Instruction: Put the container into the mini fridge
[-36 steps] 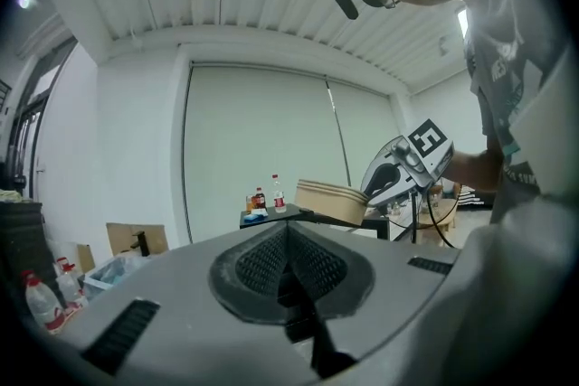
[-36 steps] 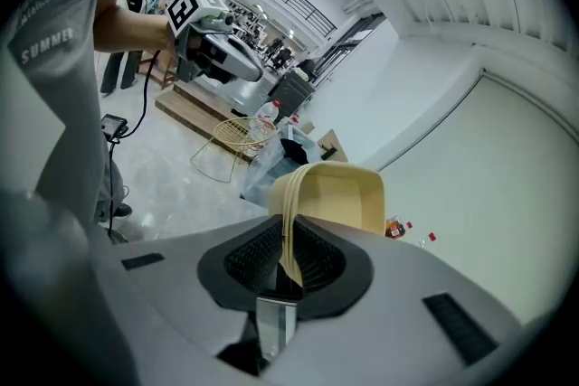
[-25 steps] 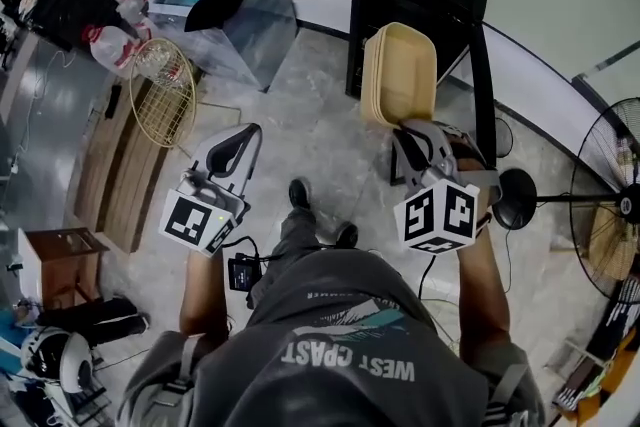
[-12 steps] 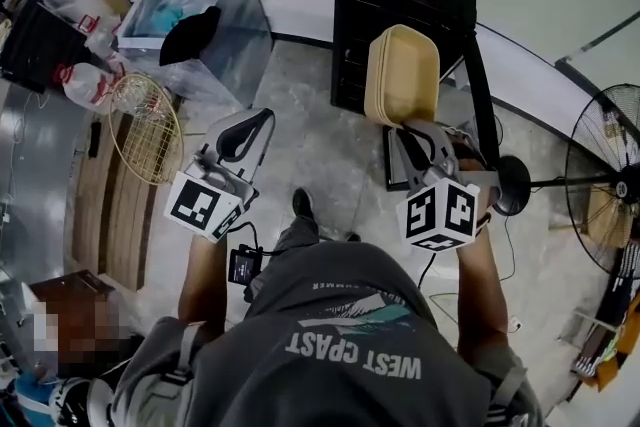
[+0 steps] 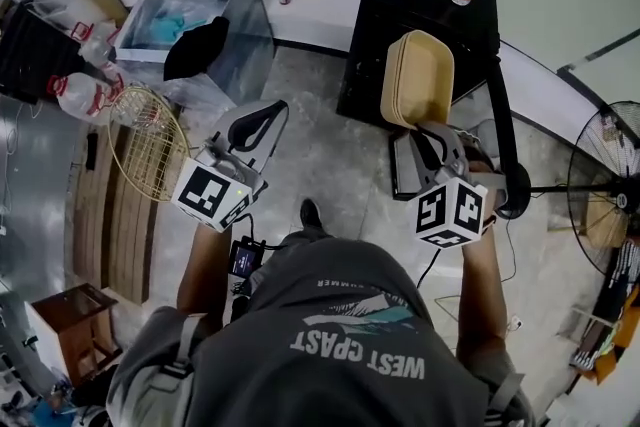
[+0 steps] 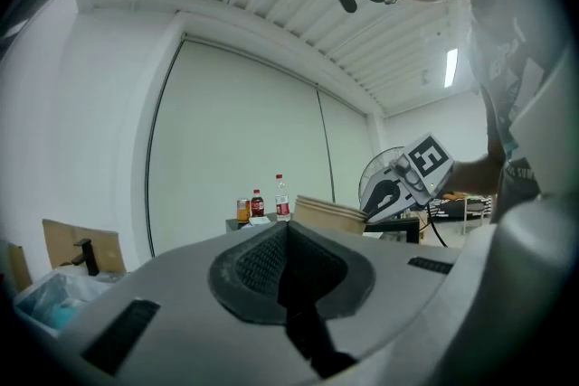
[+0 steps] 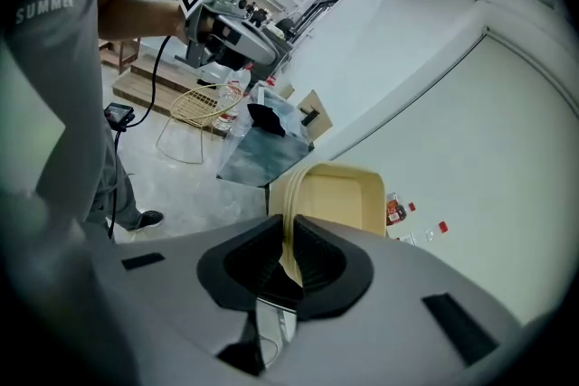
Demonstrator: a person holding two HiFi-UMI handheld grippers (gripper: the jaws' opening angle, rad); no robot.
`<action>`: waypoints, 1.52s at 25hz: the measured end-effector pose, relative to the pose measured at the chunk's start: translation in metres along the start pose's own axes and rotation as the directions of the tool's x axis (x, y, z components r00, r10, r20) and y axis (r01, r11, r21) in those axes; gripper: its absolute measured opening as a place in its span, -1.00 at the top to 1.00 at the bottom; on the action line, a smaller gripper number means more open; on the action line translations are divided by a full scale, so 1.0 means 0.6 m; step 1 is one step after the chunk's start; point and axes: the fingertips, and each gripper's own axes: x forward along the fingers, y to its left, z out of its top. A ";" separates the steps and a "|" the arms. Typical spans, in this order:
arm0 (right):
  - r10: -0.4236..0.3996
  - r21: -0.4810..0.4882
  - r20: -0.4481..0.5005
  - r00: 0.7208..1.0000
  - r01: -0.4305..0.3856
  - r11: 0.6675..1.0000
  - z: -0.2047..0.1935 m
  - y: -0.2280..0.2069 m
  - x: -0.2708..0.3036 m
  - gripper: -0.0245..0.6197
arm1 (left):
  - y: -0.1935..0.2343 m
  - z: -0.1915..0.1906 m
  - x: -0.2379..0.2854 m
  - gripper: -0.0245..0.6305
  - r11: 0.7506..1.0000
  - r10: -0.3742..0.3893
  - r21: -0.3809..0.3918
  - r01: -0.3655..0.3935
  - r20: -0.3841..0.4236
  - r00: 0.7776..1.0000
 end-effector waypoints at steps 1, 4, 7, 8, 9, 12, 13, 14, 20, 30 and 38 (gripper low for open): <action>-0.003 0.001 -0.008 1.000 0.003 1.000 0.003 -0.002 0.009 0.75 | 0.011 -0.001 0.001 0.88 1.000 -0.003 -0.001 0.003 0.002 1.000; -0.002 0.003 -0.025 1.000 0.002 1.000 0.006 -0.010 0.041 0.75 | 0.041 -0.006 0.007 0.87 1.000 -0.005 -0.008 0.005 0.002 1.000; 0.012 0.007 -0.031 0.999 -0.012 1.000 -0.012 -0.020 0.077 0.75 | 0.059 -0.030 0.028 0.87 1.000 -0.001 -0.025 0.000 -0.032 0.999; 0.015 0.014 -0.037 0.999 -0.015 1.000 -0.022 -0.020 0.085 0.75 | 0.059 -0.042 0.037 0.88 0.999 -0.010 -0.034 0.008 -0.058 0.998; 0.016 0.021 -0.046 0.999 -0.015 1.000 -0.030 -0.021 0.093 0.75 | 0.060 -0.049 0.045 0.87 0.999 -0.022 -0.039 0.019 -0.072 0.997; 0.020 0.025 -0.065 0.998 -0.018 1.000 -0.032 -0.019 0.122 0.75 | 0.077 -0.046 0.054 0.87 0.999 -0.034 -0.026 0.033 -0.030 0.999; 0.024 0.023 -0.064 0.998 -0.022 0.999 -0.028 -0.019 0.135 0.74 | 0.085 -0.046 0.052 0.87 0.999 -0.028 -0.024 0.028 -0.025 0.999; 0.027 0.019 -0.063 0.998 -0.026 0.999 -0.024 -0.020 0.147 0.74 | 0.092 -0.047 0.049 0.87 1.000 -0.021 -0.024 0.020 -0.026 0.999; 0.041 -0.003 -0.050 0.998 -0.041 0.999 -0.042 -0.033 0.225 0.74 | 0.121 -0.061 0.050 0.88 0.999 0.045 -0.006 -0.045 -0.032 0.998; 0.124 -0.010 -0.075 0.989 -0.125 0.992 -0.073 -0.028 0.336 0.75 | 0.177 -0.099 0.063 0.87 0.988 0.105 -0.102 -0.117 -0.111 0.988; 0.177 -0.054 -0.112 0.978 -0.184 0.981 -0.122 0.013 0.411 0.75 | 0.192 -0.139 0.101 0.87 0.988 0.089 -0.112 -0.109 -0.167 0.982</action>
